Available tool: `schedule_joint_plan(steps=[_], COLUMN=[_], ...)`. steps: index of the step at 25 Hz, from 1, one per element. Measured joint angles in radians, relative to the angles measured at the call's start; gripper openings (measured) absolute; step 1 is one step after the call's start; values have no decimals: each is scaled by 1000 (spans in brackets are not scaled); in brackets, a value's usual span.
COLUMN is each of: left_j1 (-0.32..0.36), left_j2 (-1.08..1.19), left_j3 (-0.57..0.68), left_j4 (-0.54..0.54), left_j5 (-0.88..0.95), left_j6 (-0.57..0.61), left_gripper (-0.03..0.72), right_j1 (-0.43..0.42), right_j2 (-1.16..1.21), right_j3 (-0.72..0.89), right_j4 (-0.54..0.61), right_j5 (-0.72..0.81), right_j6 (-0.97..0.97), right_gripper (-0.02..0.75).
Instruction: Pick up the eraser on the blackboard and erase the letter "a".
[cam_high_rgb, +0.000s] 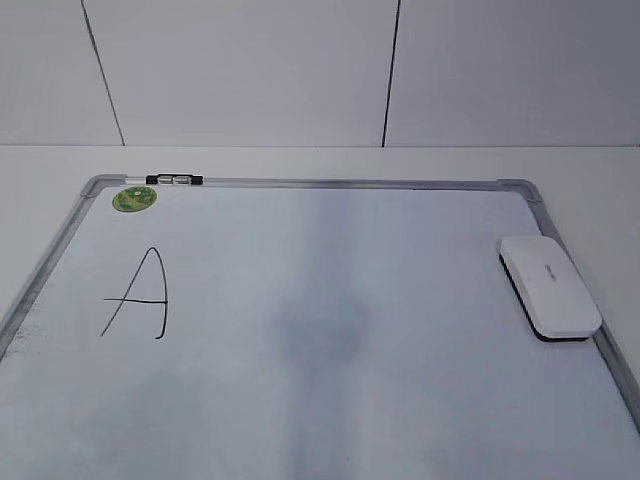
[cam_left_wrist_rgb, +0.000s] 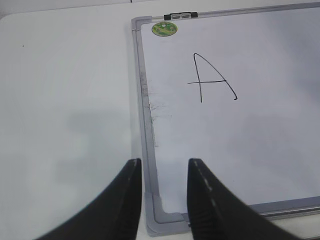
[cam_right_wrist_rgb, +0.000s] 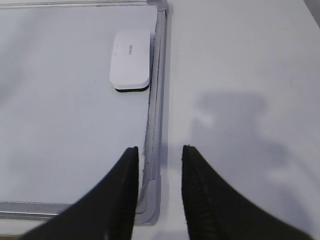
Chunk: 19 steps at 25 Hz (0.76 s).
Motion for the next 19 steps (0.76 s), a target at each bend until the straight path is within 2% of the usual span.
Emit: schedule_joint_plan(steps=[19], left_j1=[0], left_j2=[0], left_j3=[0], left_j4=[-1], left_j5=[0], left_j6=[0], left_gripper=[235], right_j1=[0], right_j2=[0], right_j3=[0], right_j4=[0], right_j5=[-2], right_j6=[0], right_gripper=[240])
